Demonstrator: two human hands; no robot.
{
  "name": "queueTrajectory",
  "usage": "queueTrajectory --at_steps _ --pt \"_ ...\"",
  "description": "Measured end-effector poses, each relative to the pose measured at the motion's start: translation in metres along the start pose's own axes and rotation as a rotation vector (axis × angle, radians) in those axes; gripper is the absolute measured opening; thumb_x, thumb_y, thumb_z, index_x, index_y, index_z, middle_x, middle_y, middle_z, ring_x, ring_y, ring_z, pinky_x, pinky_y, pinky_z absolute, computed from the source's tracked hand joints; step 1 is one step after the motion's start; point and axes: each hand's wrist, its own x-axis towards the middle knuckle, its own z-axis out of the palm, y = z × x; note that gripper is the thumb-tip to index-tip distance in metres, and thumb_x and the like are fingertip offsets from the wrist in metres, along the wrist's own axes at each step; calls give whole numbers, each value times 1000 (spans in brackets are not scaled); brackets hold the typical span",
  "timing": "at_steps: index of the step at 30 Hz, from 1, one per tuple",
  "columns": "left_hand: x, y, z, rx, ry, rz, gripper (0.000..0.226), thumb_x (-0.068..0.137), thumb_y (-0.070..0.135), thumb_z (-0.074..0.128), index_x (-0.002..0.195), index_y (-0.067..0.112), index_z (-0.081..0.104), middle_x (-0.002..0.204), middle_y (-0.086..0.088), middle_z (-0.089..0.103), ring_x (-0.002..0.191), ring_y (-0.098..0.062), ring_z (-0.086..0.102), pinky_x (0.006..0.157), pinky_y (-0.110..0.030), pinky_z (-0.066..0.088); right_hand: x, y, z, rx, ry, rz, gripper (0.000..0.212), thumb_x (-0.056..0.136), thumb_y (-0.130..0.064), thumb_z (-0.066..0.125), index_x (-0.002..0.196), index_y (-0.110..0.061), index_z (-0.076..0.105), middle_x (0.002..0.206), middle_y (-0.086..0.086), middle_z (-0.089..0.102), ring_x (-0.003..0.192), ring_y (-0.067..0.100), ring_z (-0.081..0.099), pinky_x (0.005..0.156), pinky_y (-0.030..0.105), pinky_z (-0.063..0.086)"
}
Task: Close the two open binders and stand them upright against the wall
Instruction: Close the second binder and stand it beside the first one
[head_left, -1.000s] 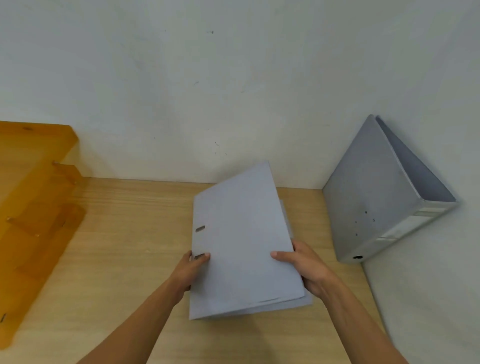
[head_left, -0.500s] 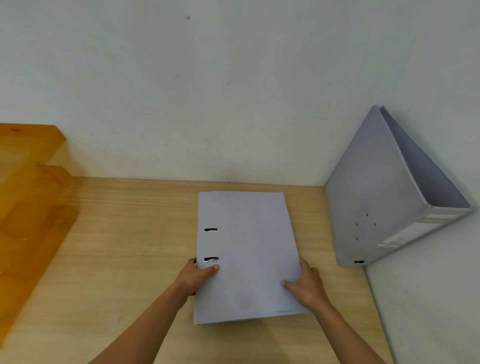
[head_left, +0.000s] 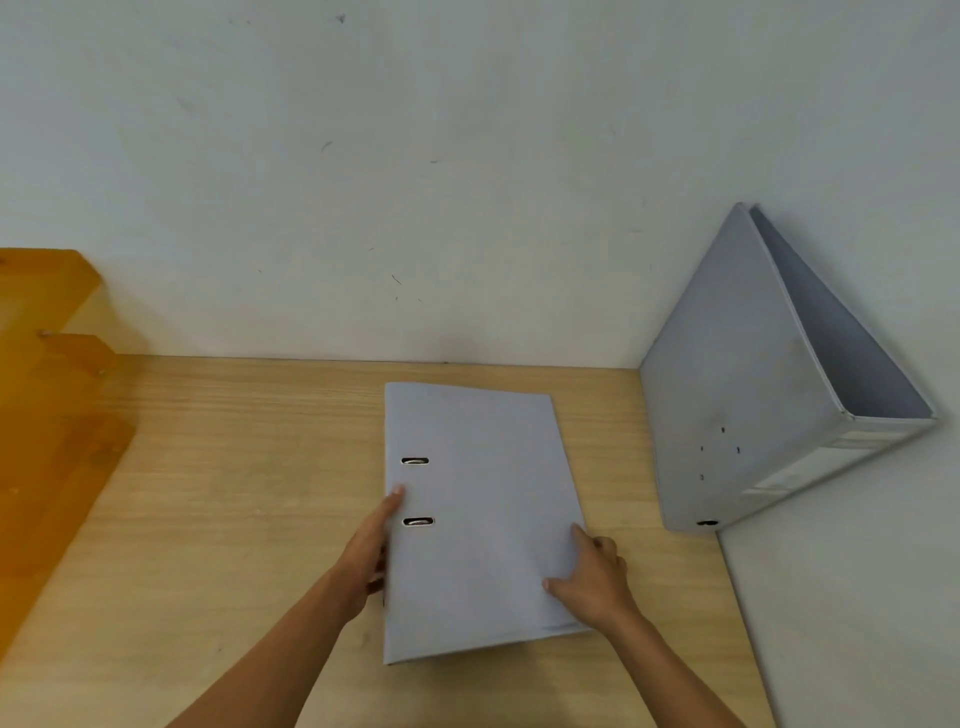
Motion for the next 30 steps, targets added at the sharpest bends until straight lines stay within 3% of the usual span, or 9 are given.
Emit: queueTrajectory --at_steps 5,7,9,11,15,20,24,27,30 --pt "-9 20 3 -223 -366 111 64 84 69 61 128 23 71 132 -15 70 121 -34 67 88 -43 60 -13 -18 -18 125 -106 -99 84 90 -26 63 159 -13 17 165 11 20 148 27 28 117 36 30" --pt "-16 29 10 -250 -430 128 58 86 64 63 127 23 72 135 -15 67 123 -34 66 90 -43 59 -27 -41 -31 149 -223 -122 96 89 -50 62 160 -17 7 168 4 10 151 27 23 106 43 45" --pt "-22 35 15 -262 -474 142 56 87 60 66 127 22 72 136 -16 67 123 -34 65 91 -43 59 -45 -72 -47 232 -425 -52 120 72 -77 61 160 -27 -5 168 -1 6 149 33 25 78 46 61" --pt "-29 40 20 -276 -514 145 59 86 55 70 133 18 68 136 -17 66 124 -35 65 91 -45 58 -65 -100 -63 228 -518 -84 134 58 -86 63 158 -34 -9 163 0 18 143 33 34 76 51 62" --pt "-42 53 26 -245 -591 119 70 89 54 69 145 17 52 141 -20 62 128 -40 60 100 -55 52 -86 -124 -74 123 -444 -147 140 61 -77 70 154 -29 -24 157 3 28 135 32 43 81 55 60" --pt "-58 61 34 -88 -663 131 69 86 57 70 143 23 52 135 -14 67 123 -34 65 93 -56 56 -101 -115 -82 91 -339 -246 133 66 -63 72 154 -31 -22 149 -4 37 121 25 54 78 49 62" --pt "-78 64 59 77 -590 305 64 84 69 62 139 36 54 128 0 73 116 -24 71 91 -50 59 -110 -103 -103 106 -243 -463 137 64 -56 80 153 -39 -23 156 -14 30 124 10 52 90 33 57" --pt "-95 68 74 132 -577 470 51 88 67 57 133 43 54 125 5 74 112 -20 73 85 -46 62 -115 -96 -115 161 -155 -606 137 62 -42 86 153 -46 -17 157 -20 29 131 2 47 105 32 49" --pt "-106 70 86 134 -540 658 50 89 61 61 132 35 58 123 4 75 110 -21 73 80 -40 63 -119 -87 -118 347 -74 -686 126 69 -19 82 153 -53 -6 149 -29 39 127 2 53 101 33 52"
